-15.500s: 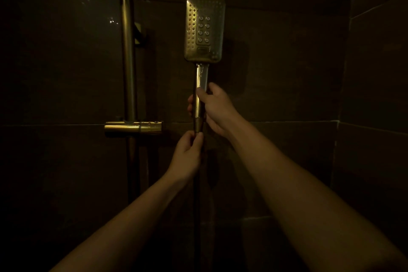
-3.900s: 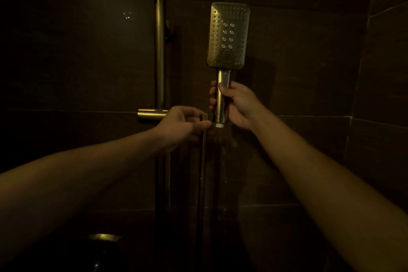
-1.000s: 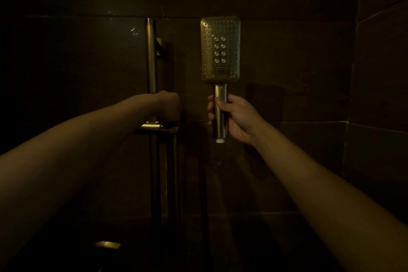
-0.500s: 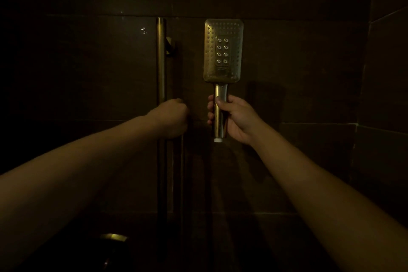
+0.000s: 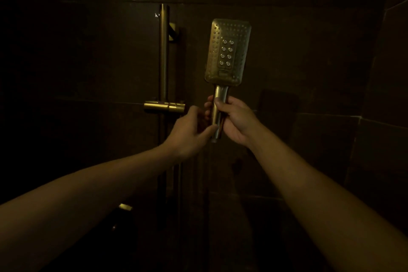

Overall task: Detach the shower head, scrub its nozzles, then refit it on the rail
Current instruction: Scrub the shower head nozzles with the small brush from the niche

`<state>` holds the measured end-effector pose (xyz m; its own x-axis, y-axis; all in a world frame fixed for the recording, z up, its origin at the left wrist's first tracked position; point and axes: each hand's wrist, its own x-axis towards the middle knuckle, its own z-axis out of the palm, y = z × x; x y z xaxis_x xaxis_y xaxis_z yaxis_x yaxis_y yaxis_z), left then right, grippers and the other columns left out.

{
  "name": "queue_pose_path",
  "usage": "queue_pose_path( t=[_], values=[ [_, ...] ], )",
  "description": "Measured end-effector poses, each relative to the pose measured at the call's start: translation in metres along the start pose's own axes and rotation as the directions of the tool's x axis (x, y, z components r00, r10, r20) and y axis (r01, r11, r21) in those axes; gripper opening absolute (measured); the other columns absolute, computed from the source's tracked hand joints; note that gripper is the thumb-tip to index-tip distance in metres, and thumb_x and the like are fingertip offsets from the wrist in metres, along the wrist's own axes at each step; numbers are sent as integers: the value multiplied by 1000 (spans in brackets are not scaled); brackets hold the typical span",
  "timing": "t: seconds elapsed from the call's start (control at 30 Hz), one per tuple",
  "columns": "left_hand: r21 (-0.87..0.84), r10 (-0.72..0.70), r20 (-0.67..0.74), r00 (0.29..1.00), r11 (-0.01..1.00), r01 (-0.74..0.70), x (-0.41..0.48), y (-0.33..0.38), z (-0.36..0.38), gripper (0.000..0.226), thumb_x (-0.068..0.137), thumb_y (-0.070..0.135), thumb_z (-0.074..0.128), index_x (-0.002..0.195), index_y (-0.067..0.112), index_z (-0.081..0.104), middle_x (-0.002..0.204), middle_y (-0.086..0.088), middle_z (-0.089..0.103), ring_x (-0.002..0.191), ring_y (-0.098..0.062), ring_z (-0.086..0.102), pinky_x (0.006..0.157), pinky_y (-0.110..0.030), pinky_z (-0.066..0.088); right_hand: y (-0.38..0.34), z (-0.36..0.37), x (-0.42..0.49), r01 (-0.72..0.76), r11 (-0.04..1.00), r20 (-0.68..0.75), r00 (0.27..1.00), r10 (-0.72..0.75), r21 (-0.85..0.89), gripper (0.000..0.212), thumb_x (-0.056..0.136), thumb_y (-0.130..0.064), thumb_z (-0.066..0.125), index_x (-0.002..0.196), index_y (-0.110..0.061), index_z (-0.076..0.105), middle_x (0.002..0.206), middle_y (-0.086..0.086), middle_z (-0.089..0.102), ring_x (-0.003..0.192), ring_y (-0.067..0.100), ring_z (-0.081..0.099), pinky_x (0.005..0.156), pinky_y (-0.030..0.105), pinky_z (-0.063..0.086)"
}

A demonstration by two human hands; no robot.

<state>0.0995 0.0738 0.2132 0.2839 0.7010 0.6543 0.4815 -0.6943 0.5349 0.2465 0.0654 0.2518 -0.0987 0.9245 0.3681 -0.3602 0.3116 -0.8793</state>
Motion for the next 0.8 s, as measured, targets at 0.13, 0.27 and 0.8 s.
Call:
queue_pose_path(
  t=[0.13,0.27,0.8],
  values=[
    [-44,-92,-1,996,995,92,-21,-6,13,46,85,28,73,123,12,52,108,3,66,96,-9,65,75,-19,51,22,-7,-11,-42,999,-26,999,42,10,16,98,-3,47,106,-4,61,93,10,62,85,20,61,84,35,51],
    [-130,-173,-12,985,977,170,-41,1,13,44,83,25,76,119,16,52,102,8,64,88,-2,62,65,-11,46,32,-3,-30,-60,998,-31,998,60,21,16,97,-2,47,108,-2,60,93,11,61,86,20,60,87,35,51],
    [-398,-453,158,877,784,477,-208,9,-49,43,85,15,73,122,19,50,108,-5,66,94,-17,69,68,-30,59,65,95,-151,-210,971,-19,978,209,-112,33,88,6,59,119,-5,58,102,8,68,101,20,65,96,43,51]
  ],
)
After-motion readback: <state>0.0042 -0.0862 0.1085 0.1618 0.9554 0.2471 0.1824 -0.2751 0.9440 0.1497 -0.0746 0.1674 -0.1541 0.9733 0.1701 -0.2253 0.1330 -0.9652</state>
